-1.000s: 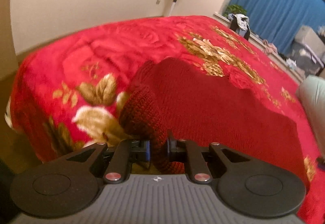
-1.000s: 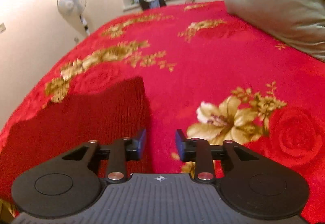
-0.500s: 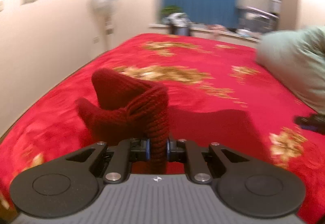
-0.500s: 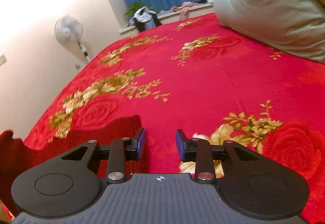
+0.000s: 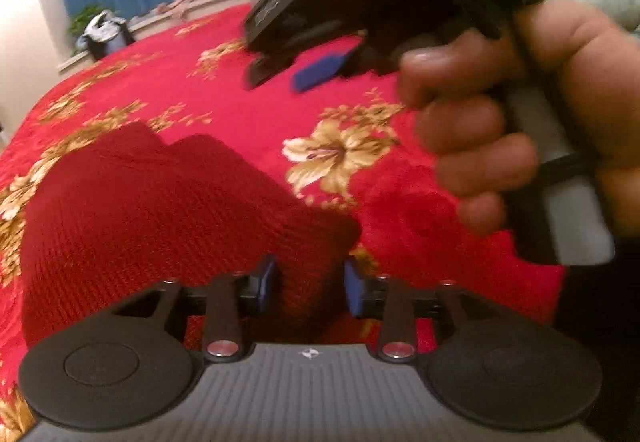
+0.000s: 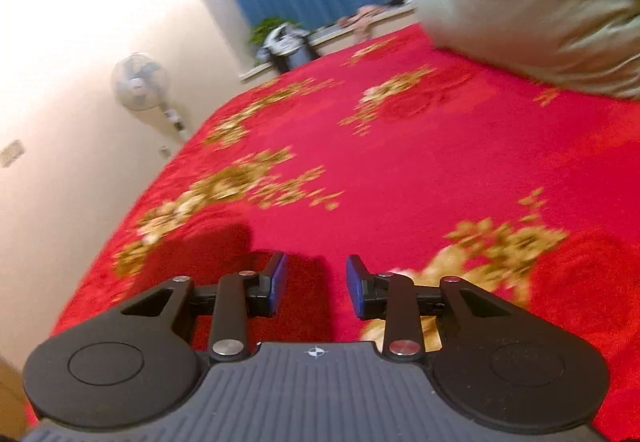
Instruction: Fold small clothes
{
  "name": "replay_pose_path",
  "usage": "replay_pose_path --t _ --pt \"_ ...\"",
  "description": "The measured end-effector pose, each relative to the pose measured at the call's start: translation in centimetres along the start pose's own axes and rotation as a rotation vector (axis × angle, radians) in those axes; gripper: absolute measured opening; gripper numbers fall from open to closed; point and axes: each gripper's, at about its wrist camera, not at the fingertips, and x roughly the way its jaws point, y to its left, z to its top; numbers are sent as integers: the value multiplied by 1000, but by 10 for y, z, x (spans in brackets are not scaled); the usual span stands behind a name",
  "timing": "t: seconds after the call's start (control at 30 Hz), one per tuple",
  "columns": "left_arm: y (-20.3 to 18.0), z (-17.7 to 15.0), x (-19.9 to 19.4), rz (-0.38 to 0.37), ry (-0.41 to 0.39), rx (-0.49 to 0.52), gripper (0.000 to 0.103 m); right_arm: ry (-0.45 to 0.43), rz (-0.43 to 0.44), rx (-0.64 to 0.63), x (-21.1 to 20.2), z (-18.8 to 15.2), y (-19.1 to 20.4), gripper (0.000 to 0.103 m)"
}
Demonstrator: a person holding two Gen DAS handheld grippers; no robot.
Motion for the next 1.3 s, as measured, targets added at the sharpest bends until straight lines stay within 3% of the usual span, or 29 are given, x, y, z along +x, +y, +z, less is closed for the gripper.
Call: replay_pose_path --t 0.07,0.13,0.27,0.3,0.37,0.4,0.47,0.57,0.63,0.67,0.73,0.87,0.97,1.07,1.13,1.2,1.3 --pt "18 -6 -19 -94 -35 -50 54 64 75 13 9 -5 4 51" --pt "39 -13 -39 -125 -71 -90 58 140 127 12 22 -12 11 56" --pt "84 -23 -67 -40 -99 -170 58 256 104 -57 46 -30 28 55" --pt "99 -27 -71 -4 -99 -205 58 262 92 -74 47 -34 30 53" --pt "130 -34 -76 59 -97 -286 58 257 128 -88 43 -36 35 24" --pt "144 -35 -76 84 -91 -332 58 254 161 -87 38 -34 38 19" --pt "168 -34 -76 106 -85 -407 58 197 215 -89 17 -29 39 15" --pt "191 -23 -84 112 -73 -466 58 110 374 96 -18 -14 11 6" --pt "202 -16 -83 81 -68 -487 66 142 278 76 -22 -14 1 5" --pt "207 -14 -78 54 -62 -502 73 198 171 24 -14 -21 1 5" --pt "215 -15 -67 21 -24 -538 76 294 68 3 3 -36 -2 5" --pt "214 -46 -16 -30 231 -592 74 297 51 -73 6 -42 11 5" --pt "207 -51 -9 -5 250 -502 76 333 30 -106 14 -47 14 6" --pt "217 -41 -12 -39 283 -489 76 321 23 -122 12 -45 15 17" --pt "229 -35 -14 -74 286 -497 76 274 35 -59 8 -38 8 48" --pt "252 -29 -19 -119 242 -552 81 214 63 27 5 -32 -3 63" --pt "284 -28 -16 -146 184 -659 85 208 83 125 13 -30 -15 64"
